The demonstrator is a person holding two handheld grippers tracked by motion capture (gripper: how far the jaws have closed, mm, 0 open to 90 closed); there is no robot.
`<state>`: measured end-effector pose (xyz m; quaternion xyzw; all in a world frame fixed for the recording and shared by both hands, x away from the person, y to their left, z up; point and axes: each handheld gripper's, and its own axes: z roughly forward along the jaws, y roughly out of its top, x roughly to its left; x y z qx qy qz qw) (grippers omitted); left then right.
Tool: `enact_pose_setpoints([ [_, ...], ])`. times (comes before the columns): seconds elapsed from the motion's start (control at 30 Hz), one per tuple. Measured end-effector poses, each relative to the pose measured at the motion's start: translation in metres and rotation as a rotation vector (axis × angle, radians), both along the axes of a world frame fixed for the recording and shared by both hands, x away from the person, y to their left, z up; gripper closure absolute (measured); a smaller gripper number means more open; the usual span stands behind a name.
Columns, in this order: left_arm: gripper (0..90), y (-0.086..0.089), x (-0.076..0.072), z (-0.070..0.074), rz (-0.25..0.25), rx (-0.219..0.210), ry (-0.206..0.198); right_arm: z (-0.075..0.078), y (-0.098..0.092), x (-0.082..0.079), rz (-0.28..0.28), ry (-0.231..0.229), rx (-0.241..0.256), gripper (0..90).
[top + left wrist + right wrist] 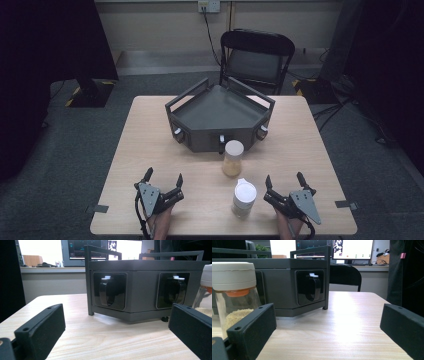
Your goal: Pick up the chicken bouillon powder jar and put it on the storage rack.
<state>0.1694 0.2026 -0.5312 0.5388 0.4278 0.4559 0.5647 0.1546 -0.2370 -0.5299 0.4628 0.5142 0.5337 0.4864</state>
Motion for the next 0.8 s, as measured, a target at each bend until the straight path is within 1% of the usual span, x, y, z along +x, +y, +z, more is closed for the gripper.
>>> enact_pose_setpoints([
  [0.17, 0.1, 0.0, 0.0, 0.0, -0.001, 0.001, 0.0, -0.0007, 0.0003, -0.0003, -0.001, -0.004, -0.001, 0.0],
  [0.27, 0.1, 0.0001, 0.0014, 0.0025, -0.005, 0.006, 0.013, -0.0014, 0.0007, -0.0008, -0.005, -0.008, 0.001, 0.0],
  [0.33, 0.1, 0.0001, 0.0012, 0.0016, -0.005, 0.008, 0.007, -0.0018, 0.001, -0.001, -0.006, -0.01, 0.0, 0.0],
  [0.57, 0.1, 0.0, 0.0012, 0.0013, -0.002, 0.0, 0.007, -0.0023, 0.0021, -0.0013, -0.012, -0.013, 0.0, 0.0],
  [0.6, 0.1, -0.0003, 0.0012, 0.0014, -0.001, 0.0, 0.008, -0.002, 0.0036, -0.0014, -0.019, -0.011, -0.002, 0.0],
  [0.7, 0.0, -0.0008, 0.0012, 0.0015, 0.0, 0.002, 0.007, -0.0019, 0.0032, -0.0013, -0.018, -0.011, -0.002, 0.0],
  [0.77, 0.0, -0.0003, 0.0018, 0.0016, -0.002, -0.007, 0.009, -0.0021, 0.0034, -0.0013, -0.018, -0.012, -0.001, 0.0],
  [0.8, 0.0, 0.0013, 0.0021, 0.0016, -0.012, -0.02, 0.012, -0.0021, 0.0034, -0.0013, -0.018, -0.012, -0.001, 0.0],
])
